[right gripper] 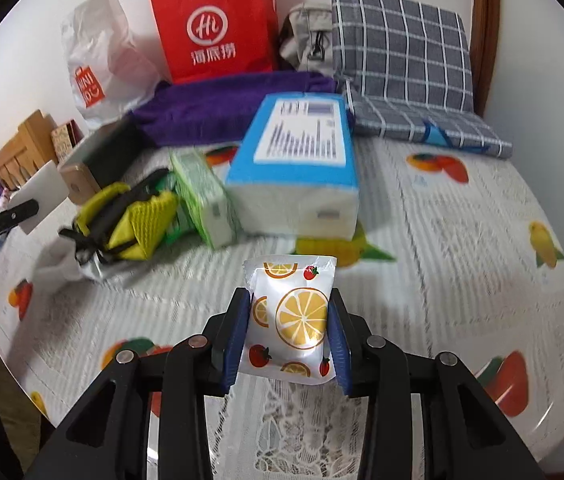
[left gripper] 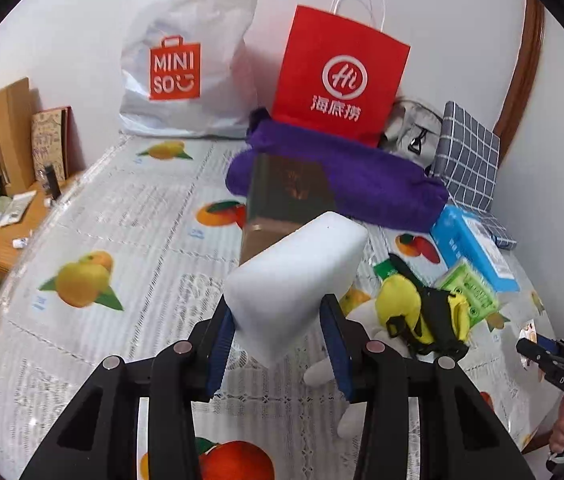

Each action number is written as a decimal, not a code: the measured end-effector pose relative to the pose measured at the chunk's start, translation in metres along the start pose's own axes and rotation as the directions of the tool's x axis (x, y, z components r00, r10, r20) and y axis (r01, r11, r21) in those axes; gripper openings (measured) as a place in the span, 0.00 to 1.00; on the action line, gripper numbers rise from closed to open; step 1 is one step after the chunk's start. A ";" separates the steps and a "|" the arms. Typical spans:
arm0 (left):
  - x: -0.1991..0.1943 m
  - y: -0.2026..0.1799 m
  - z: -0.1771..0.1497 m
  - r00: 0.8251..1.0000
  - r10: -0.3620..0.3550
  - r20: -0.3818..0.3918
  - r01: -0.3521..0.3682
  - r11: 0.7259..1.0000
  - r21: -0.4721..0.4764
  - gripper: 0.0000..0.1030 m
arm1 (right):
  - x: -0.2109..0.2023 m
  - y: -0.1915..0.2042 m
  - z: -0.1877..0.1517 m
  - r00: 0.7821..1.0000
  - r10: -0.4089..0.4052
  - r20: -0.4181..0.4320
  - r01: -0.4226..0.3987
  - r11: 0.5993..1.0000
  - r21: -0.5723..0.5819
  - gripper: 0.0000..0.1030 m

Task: Organize soft objects
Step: 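Lift the snack packet with the right tool while the left tool lifts the white block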

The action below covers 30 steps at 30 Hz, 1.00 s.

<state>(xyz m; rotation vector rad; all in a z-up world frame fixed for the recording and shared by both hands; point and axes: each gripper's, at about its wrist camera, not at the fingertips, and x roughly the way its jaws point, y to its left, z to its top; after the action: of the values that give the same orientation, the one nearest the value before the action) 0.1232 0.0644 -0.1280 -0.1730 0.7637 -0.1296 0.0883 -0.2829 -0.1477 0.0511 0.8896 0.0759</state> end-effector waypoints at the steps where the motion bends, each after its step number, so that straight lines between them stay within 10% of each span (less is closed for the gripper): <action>1: -0.003 -0.001 0.003 1.000 0.005 0.001 -0.005 1.000 -0.002 0.40 | -0.002 0.000 0.004 1.000 0.006 0.005 -0.006 1.000 0.001 0.37; 30: 0.010 -0.028 0.119 0.996 0.084 -0.012 -0.084 0.995 -0.049 0.40 | -0.012 0.002 0.177 0.988 0.078 0.132 -0.074 0.997 -0.029 0.37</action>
<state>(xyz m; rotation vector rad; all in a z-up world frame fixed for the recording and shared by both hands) 0.2118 0.0478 -0.0450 -0.1870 0.7830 -0.0316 0.2183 -0.2840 -0.0270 0.0668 0.7536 0.1528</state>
